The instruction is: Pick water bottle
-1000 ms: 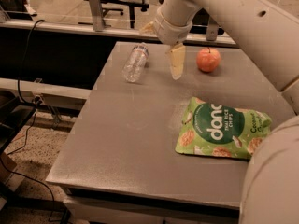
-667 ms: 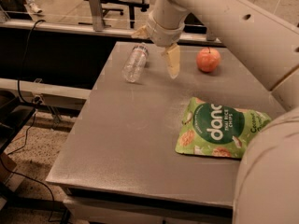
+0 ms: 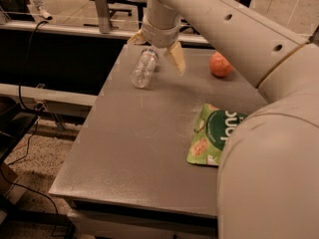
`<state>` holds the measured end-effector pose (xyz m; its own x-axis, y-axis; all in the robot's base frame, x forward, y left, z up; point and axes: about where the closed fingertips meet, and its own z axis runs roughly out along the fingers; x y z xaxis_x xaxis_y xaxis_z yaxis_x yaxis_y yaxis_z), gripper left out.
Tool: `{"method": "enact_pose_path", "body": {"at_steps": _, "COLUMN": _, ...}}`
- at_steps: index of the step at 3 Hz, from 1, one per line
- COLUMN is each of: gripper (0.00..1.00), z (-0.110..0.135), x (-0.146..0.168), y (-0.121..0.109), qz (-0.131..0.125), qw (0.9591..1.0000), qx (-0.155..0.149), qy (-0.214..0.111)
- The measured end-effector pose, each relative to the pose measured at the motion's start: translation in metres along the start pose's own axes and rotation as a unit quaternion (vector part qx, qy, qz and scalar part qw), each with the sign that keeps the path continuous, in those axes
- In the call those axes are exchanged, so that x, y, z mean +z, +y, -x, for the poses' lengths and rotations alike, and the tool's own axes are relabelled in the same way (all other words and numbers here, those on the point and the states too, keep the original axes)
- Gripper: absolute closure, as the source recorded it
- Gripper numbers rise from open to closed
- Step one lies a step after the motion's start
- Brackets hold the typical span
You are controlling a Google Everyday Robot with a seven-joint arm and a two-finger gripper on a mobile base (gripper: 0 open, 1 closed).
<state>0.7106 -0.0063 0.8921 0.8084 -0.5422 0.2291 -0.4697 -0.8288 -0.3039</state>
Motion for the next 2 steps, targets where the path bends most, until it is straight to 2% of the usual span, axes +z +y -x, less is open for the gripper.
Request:
{"method": "enact_pose_path", "body": {"at_steps": 1, "gripper": 0.0, "z": 0.0035, "x": 0.0077, "y": -0.007, "qz": 0.028, "qw": 0.9977, "qx": -0.061, "qy": -0.007}}
{"method": "enact_pose_path", "body": {"at_steps": 2, "gripper": 0.0, "z": 0.011, "x": 0.0154, "y": -0.0092, "qz": 0.046, "qw": 0.9946, "qx": -0.091, "qy": -0.016}}
